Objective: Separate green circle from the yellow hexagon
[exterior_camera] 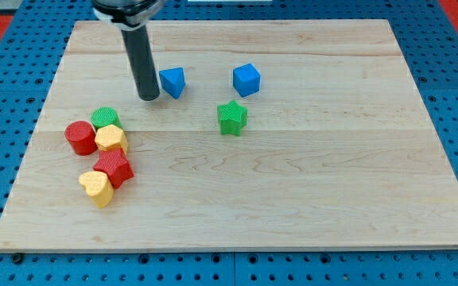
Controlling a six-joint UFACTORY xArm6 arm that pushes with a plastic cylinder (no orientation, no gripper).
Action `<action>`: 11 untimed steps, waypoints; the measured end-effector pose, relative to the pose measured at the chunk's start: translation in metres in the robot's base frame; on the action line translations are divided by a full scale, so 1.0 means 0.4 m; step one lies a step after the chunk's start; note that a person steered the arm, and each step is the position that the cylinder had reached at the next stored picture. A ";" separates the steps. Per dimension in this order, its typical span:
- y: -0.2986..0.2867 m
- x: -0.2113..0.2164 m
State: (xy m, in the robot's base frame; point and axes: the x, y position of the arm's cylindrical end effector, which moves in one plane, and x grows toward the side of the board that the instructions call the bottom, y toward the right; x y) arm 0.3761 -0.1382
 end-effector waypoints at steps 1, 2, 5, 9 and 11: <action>-0.027 -0.015; 0.066 -0.065; 0.091 -0.011; -0.219 0.129; 0.048 0.141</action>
